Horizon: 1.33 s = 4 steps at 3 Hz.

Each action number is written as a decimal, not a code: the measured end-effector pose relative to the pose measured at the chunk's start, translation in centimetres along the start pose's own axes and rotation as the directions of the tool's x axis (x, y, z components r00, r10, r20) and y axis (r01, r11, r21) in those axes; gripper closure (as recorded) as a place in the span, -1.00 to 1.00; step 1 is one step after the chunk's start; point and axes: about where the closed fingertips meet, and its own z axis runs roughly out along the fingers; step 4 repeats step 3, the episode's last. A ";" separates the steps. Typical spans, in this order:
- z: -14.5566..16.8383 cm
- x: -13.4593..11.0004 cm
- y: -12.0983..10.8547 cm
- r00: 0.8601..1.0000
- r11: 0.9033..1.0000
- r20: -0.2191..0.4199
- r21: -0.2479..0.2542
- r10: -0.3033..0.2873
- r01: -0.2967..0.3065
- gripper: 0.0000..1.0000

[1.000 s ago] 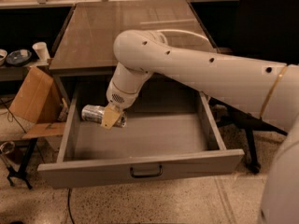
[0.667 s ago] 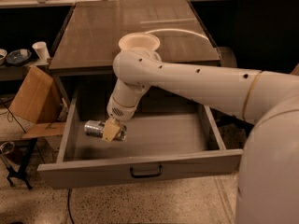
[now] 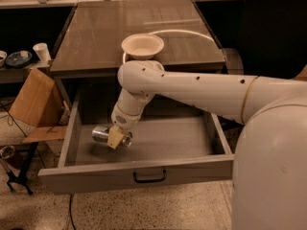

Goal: Place redbull can into top drawer

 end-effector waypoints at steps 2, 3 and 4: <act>-1.7 -0.9 -0.3 1.000 0.999 0.010 0.039 0.016 -0.016 -1.00; -1.7 -0.9 -0.3 1.000 0.999 0.010 0.039 0.016 -0.016 -1.00; -1.7 -0.9 -0.3 1.000 0.999 0.010 0.039 0.016 -0.016 -1.00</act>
Offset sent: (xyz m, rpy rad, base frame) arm 0.0072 0.0000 0.0157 -0.0088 -0.0279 -0.0261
